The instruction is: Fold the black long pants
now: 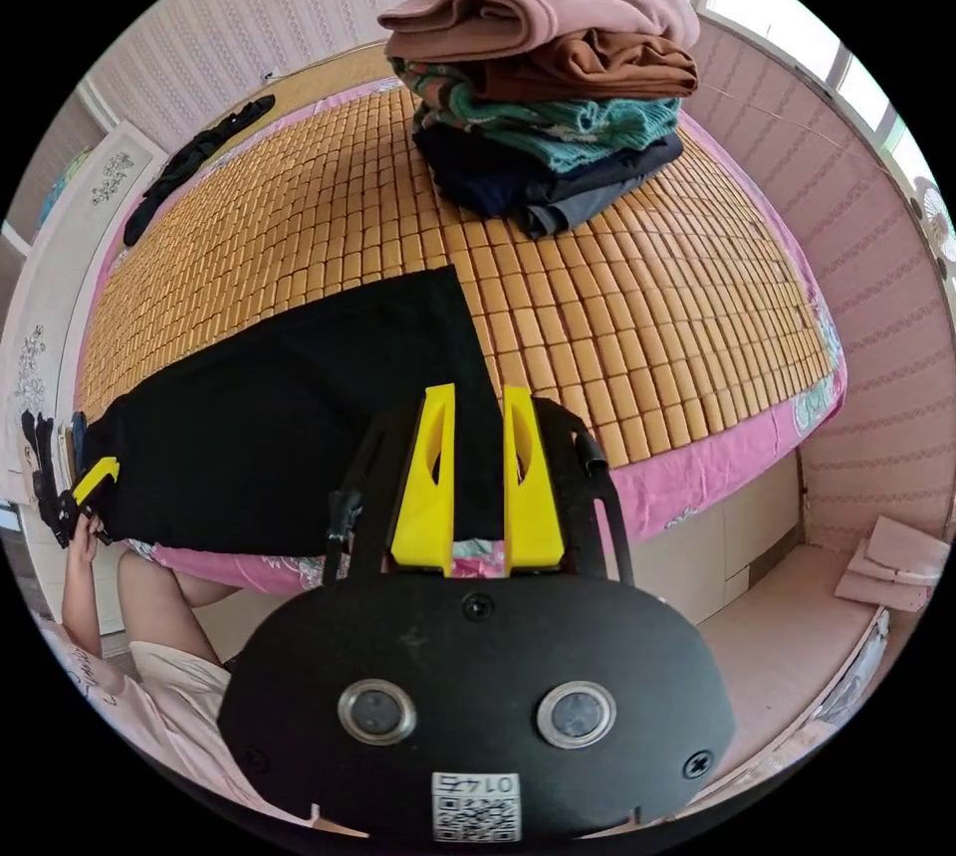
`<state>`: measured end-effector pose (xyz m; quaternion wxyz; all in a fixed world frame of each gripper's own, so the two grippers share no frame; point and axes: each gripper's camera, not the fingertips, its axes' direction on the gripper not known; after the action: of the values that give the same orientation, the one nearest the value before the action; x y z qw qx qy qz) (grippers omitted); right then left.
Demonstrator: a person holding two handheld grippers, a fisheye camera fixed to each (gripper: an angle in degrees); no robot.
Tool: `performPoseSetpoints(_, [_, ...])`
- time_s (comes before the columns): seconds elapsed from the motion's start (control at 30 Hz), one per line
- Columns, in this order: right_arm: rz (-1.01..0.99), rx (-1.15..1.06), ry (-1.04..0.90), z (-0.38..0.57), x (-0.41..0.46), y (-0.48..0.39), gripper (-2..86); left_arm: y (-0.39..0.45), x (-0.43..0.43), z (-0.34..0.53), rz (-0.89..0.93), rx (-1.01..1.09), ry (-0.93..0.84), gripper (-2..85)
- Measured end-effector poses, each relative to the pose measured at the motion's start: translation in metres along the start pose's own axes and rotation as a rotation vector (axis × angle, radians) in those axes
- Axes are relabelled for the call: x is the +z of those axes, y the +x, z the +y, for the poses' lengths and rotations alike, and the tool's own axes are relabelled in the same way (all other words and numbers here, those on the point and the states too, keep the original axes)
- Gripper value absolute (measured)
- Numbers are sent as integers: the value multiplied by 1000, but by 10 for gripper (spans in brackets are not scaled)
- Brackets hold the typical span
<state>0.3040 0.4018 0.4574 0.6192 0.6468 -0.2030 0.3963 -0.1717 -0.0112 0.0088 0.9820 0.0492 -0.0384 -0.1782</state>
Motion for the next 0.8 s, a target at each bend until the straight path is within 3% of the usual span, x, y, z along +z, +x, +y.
performPoseSetpoints(0.13, [80, -16, -86, -46, 39, -17, 88, 12, 12, -5, -29, 67, -20, 46])
performPoseSetpoints(0.27, [-80, 23, -94, -62, 50, -18, 13, 15, 31, -8, 12, 65, -50, 45])
performPoseSetpoints(0.5, [-214, 143, -21, -85, 44, -23, -2, 9, 37, -5, 9, 21, -50, 37])
performPoseSetpoints(0.63, [-14, 215, -129, -98, 68, -34, -2, 13, 33, -1, 13, 13, -34, 34])
performPoseSetpoints(0.73, [29, 54, -47, -97, 44, -76, -4, 28, 22, 5, 35, 23, 9, 28])
performPoseSetpoints(0.8, [29, -222, -15, -89, 29, -150, -6, 50, 17, 11, 82, 45, 46, 15])
